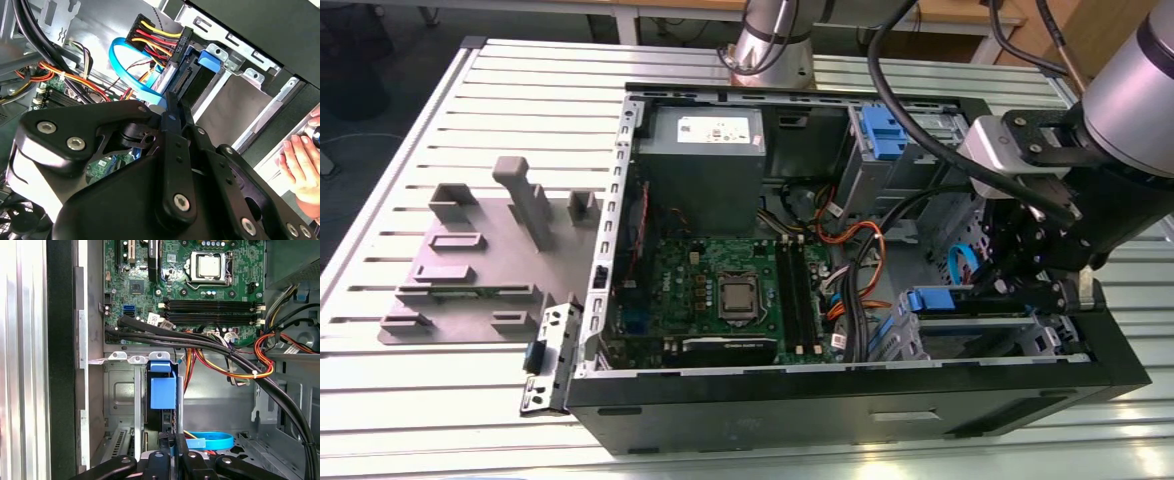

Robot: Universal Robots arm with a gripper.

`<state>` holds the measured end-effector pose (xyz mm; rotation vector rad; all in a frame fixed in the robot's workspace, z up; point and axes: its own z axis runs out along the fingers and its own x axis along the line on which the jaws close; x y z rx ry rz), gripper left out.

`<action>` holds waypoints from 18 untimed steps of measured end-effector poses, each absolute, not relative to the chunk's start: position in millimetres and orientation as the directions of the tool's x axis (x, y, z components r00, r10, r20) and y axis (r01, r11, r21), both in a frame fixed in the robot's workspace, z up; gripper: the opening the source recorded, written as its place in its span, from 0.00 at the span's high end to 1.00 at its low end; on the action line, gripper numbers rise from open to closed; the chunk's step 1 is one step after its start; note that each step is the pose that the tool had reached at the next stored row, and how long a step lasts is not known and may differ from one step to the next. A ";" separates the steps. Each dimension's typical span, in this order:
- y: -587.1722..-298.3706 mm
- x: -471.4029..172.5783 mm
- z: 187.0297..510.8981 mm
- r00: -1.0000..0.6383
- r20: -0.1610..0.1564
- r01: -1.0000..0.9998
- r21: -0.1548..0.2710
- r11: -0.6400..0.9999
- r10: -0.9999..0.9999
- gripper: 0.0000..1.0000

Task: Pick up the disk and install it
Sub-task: 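Insert the first disk wire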

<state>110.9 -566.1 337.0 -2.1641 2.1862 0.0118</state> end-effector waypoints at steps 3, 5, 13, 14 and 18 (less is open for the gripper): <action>-566.1 110.9 337.3 -0.009 -0.053 -0.999 -0.041 0.011 -0.999 0.84; -566.1 110.9 337.3 -0.009 -0.055 -0.999 -0.041 0.011 -0.998 0.84; -566.1 110.5 336.5 -0.009 -0.068 -0.999 -0.044 0.012 -0.998 0.84; -566.1 110.5 336.5 -0.009 -0.068 -0.999 -0.044 0.012 -0.998 0.84; -566.9 110.4 336.5 -0.009 -0.068 -0.999 -0.044 0.012 -0.998 0.84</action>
